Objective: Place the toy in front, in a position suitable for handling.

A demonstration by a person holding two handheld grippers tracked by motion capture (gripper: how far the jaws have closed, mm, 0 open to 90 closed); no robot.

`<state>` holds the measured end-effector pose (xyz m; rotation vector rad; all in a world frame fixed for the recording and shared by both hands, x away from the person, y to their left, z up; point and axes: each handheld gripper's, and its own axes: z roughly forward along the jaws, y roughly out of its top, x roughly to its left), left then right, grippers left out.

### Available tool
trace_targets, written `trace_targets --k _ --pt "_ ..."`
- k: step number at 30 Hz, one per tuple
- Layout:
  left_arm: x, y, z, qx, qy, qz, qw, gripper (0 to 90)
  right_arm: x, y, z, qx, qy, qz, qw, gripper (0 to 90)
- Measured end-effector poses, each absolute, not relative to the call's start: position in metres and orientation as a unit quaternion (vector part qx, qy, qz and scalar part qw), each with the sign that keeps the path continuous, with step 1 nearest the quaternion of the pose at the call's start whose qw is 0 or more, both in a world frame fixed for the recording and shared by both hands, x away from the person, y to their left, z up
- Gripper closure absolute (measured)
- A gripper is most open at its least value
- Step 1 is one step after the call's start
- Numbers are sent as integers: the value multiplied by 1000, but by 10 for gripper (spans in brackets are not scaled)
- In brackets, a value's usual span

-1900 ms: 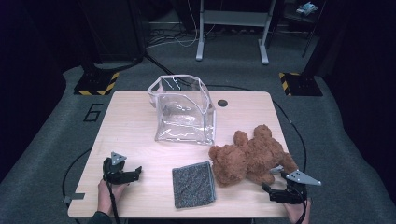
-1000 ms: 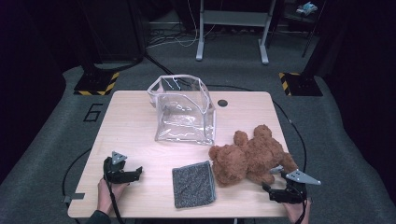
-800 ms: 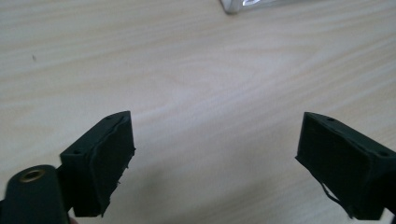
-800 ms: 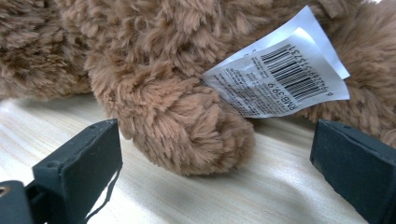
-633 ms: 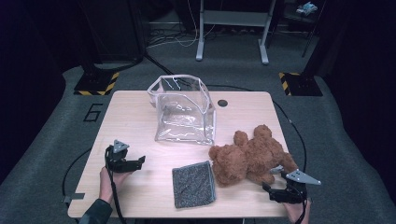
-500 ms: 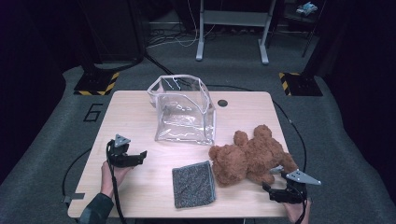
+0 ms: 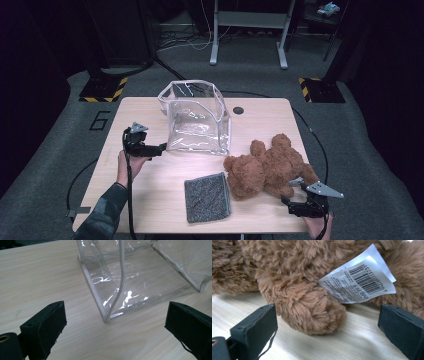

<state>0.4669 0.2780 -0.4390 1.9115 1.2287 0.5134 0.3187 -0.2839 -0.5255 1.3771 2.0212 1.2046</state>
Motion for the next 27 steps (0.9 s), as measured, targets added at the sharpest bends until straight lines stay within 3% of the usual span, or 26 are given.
trace_targets --k 4,13,23,27 --pt "475 274 -435 757 479 202 396 39 319 -284 -526 494 726 432 206 18" --pt "506 266 -415 756 464 217 408 262 319 -285 -526 493 727 433 205 20" --pt "540 258 -404 748 470 212 418 399 320 -285 -526 488 731 431 205 32" --pt "547 253 -406 753 465 226 408 512 320 -284 -526 492 729 430 202 37"
